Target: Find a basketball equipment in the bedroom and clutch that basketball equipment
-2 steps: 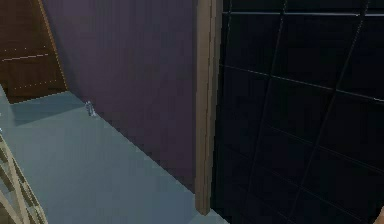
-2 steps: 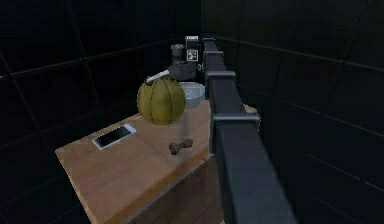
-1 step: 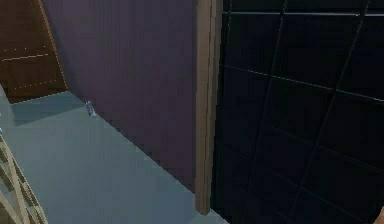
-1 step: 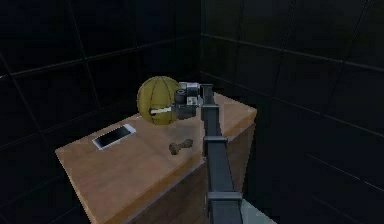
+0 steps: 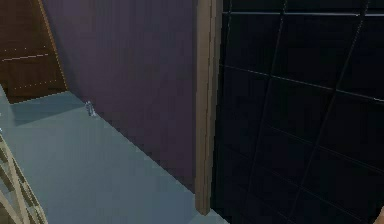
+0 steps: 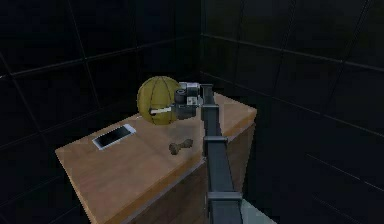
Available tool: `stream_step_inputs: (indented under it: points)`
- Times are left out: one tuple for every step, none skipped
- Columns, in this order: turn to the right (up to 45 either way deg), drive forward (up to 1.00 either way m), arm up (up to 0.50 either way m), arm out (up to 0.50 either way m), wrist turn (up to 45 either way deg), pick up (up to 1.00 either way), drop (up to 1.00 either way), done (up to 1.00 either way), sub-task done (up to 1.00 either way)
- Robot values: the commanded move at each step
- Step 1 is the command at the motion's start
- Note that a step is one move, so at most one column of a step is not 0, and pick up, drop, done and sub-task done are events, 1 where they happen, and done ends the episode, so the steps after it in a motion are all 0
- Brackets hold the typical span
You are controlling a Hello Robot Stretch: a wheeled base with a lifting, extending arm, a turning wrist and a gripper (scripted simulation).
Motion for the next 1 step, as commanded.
stream_step_inputs:
  points:
    - [0.0,0.00,0.10,0.00,0.0,0.00,0.00,0.00,0.00]
